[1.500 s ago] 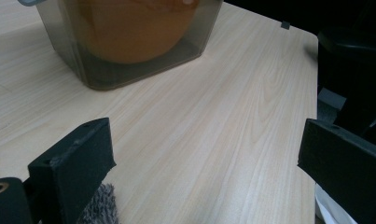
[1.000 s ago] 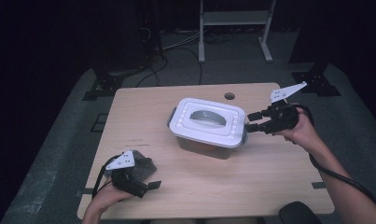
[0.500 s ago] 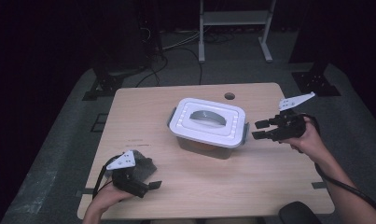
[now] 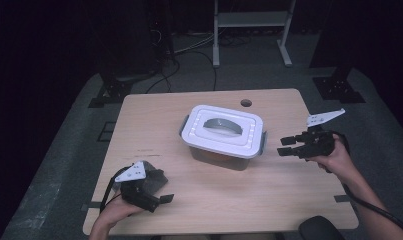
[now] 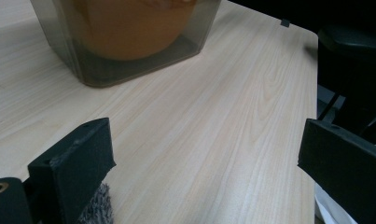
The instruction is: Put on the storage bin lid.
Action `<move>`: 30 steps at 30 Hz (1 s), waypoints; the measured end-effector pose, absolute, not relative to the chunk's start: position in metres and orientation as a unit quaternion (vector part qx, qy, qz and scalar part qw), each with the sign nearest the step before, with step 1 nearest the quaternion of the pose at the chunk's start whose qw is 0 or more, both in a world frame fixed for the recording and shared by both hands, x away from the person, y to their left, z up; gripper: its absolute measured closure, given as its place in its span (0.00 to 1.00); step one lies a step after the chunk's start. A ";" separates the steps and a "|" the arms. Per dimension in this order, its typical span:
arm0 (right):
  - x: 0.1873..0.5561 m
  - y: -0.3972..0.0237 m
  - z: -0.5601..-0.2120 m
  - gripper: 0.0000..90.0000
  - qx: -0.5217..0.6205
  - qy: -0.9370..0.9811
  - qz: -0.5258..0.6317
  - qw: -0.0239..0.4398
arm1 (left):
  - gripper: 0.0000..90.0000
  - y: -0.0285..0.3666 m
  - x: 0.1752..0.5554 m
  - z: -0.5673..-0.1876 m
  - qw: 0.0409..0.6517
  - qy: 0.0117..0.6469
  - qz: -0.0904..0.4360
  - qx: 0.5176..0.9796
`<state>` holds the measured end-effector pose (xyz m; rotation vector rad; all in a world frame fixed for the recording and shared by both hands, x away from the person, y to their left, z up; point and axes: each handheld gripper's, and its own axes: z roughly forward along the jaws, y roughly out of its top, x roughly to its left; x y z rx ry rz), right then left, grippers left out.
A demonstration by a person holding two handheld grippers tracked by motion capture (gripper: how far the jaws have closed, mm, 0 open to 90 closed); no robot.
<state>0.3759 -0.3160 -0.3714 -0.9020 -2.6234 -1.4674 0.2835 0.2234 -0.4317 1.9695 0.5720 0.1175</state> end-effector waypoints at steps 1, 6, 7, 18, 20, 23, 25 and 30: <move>0.375 -0.317 -0.373 0.47 -0.289 -0.835 -0.467 0.002 | 0.03 0.224 0.284 -0.432 0.517 0.238 0.049 0.821; 0.372 -0.323 -0.381 0.47 -0.296 -0.833 -0.468 0.004 | 0.03 0.224 0.284 -0.432 0.516 0.239 0.049 0.821; 0.372 -0.324 -0.383 0.47 -0.299 -0.832 -0.467 0.005 | 0.03 0.223 0.284 -0.432 0.516 0.238 0.048 0.821; 0.364 -0.335 -0.398 0.47 -0.314 -0.824 -0.471 0.014 | 0.03 0.222 0.284 -0.433 0.515 0.238 0.045 0.823; 0.363 -0.337 -0.401 0.47 -0.318 -0.822 -0.473 0.016 | 0.03 0.222 0.284 -0.433 0.515 0.238 0.046 0.822; 0.361 -0.341 -0.405 0.47 -0.323 -0.819 -0.473 0.018 | 0.03 0.222 0.284 -0.433 0.515 0.238 0.046 0.822; 0.360 -0.342 -0.407 0.47 -0.325 -0.818 -0.474 0.018 | 0.03 0.222 0.284 -0.433 0.514 0.238 0.046 0.823; 0.357 -0.346 -0.412 0.47 -0.331 -0.816 -0.473 0.023 | 0.03 0.221 0.284 -0.434 0.513 0.237 0.044 0.824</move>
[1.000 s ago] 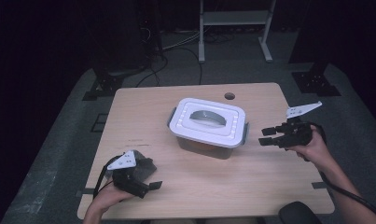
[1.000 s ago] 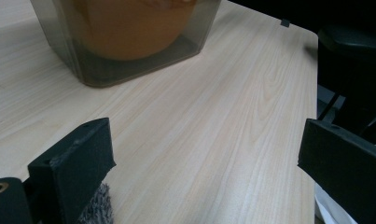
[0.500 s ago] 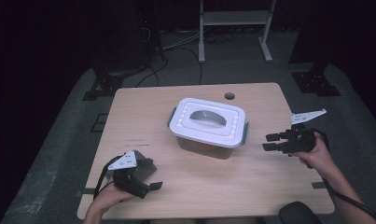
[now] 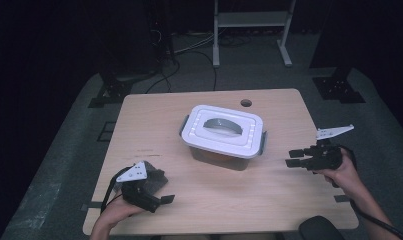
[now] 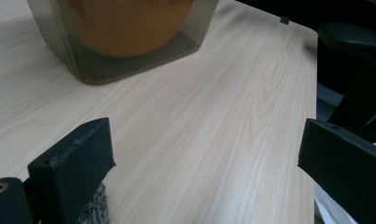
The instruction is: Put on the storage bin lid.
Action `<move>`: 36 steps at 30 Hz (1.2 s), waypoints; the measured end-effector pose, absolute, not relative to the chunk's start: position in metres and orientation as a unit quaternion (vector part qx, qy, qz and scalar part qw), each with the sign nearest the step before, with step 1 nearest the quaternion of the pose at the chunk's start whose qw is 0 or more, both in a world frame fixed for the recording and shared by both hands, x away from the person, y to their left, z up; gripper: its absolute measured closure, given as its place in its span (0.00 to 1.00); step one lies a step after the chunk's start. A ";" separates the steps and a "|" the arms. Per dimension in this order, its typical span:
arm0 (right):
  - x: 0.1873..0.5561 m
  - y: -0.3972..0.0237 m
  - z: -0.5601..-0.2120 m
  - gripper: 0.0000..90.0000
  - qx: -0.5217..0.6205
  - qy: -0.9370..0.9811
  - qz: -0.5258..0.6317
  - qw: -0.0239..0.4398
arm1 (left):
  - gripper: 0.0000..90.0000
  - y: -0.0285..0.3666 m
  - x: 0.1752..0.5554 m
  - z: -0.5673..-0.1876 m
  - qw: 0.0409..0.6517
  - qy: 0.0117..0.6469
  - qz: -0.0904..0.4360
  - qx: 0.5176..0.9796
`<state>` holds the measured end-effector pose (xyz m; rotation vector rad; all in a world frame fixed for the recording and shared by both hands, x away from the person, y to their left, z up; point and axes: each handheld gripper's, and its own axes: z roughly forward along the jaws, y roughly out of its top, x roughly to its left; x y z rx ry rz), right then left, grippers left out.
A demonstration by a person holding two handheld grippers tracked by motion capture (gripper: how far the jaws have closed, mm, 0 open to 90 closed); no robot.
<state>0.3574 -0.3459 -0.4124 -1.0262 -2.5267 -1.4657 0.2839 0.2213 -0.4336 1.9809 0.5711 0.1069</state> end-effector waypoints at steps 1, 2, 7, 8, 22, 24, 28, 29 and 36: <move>0.356 -0.348 -0.416 0.47 -0.334 -0.815 -0.472 0.024 | 0.03 0.221 0.284 -0.434 0.513 0.238 0.044 0.823; 0.356 -0.348 -0.417 0.47 -0.334 -0.815 -0.472 0.024 | 0.03 0.221 0.284 -0.434 0.513 0.238 0.045 0.823; 0.353 -0.352 -0.422 0.47 -0.341 -0.812 -0.473 0.027 | 0.03 0.221 0.284 -0.433 0.514 0.238 0.046 0.823; 0.352 -0.352 -0.423 0.47 -0.342 -0.811 -0.473 0.027 | 0.03 0.221 0.284 -0.433 0.513 0.237 0.046 0.824; 0.344 -0.356 -0.439 0.47 -0.353 -0.802 -0.480 0.037 | 0.03 0.222 0.284 -0.433 0.513 0.239 0.046 0.823; 0.343 -0.356 -0.441 0.47 -0.354 -0.800 -0.482 0.038 | 0.03 0.222 0.284 -0.433 0.514 0.239 0.046 0.823; 0.340 -0.357 -0.444 0.47 -0.356 -0.798 -0.484 0.039 | 0.03 0.222 0.284 -0.433 0.513 0.239 0.046 0.823; 0.339 -0.357 -0.445 0.47 -0.356 -0.797 -0.485 0.041 | 0.03 0.222 0.284 -0.433 0.513 0.239 0.047 0.823; 0.336 -0.356 -0.446 0.46 -0.353 -0.796 -0.489 0.042 | 0.03 0.222 0.284 -0.433 0.511 0.238 0.047 0.825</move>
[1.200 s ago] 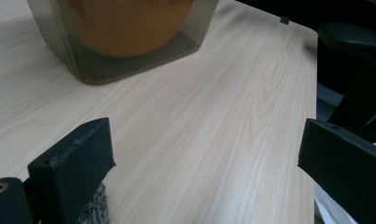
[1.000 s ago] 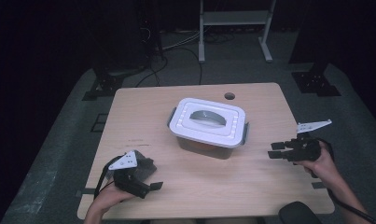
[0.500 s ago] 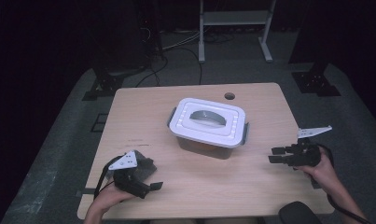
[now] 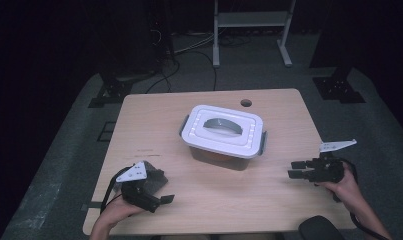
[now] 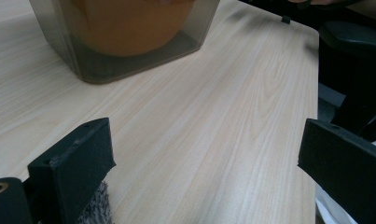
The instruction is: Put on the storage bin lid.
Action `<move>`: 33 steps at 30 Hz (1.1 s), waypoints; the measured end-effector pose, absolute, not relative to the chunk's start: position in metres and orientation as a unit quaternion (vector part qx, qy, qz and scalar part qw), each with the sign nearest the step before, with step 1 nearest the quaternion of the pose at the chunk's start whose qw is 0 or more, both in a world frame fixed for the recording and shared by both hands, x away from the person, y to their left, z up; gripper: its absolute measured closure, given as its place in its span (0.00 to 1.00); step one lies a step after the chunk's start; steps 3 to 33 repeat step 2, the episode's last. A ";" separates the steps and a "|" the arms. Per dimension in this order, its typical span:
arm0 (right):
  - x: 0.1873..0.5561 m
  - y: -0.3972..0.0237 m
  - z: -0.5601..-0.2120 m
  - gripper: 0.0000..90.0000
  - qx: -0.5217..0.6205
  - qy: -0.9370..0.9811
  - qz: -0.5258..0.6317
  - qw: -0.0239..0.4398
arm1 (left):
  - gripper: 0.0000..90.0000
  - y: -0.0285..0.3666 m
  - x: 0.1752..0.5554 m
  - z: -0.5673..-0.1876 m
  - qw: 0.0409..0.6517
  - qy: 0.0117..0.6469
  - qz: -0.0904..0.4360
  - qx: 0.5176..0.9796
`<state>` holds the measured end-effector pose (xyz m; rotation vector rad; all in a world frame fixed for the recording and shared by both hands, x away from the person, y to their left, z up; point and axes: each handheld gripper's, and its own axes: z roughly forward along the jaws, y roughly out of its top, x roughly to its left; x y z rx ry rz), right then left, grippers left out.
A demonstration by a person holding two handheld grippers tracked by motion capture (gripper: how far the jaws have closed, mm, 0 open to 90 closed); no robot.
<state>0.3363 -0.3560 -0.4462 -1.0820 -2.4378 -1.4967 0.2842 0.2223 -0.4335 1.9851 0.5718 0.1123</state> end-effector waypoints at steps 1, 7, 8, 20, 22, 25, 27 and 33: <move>0.336 -0.356 -0.446 0.46 -0.353 -0.796 -0.489 0.042 | 0.03 0.222 0.284 -0.433 0.511 0.238 0.047 0.825; 0.336 -0.355 -0.446 0.46 -0.353 -0.796 -0.490 0.043 | 0.03 0.222 0.284 -0.434 0.511 0.238 0.047 0.824; 0.336 -0.355 -0.446 0.46 -0.353 -0.796 -0.490 0.043 | 0.03 0.222 0.284 -0.434 0.511 0.238 0.047 0.824; 0.336 -0.355 -0.446 0.46 -0.353 -0.796 -0.490 0.043 | 0.03 0.222 0.284 -0.434 0.511 0.238 0.047 0.824; 0.336 -0.355 -0.446 0.46 -0.353 -0.796 -0.490 0.043 | 0.03 0.222 0.284 -0.434 0.511 0.238 0.047 0.824; 0.336 -0.355 -0.446 0.46 -0.353 -0.796 -0.490 0.043 | 0.03 0.222 0.284 -0.434 0.511 0.238 0.047 0.824; 0.336 -0.355 -0.446 0.46 -0.353 -0.796 -0.490 0.043 | 0.03 0.222 0.284 -0.434 0.511 0.238 0.047 0.824; 0.336 -0.355 -0.446 0.46 -0.353 -0.796 -0.490 0.043 | 0.03 0.222 0.284 -0.434 0.511 0.238 0.047 0.824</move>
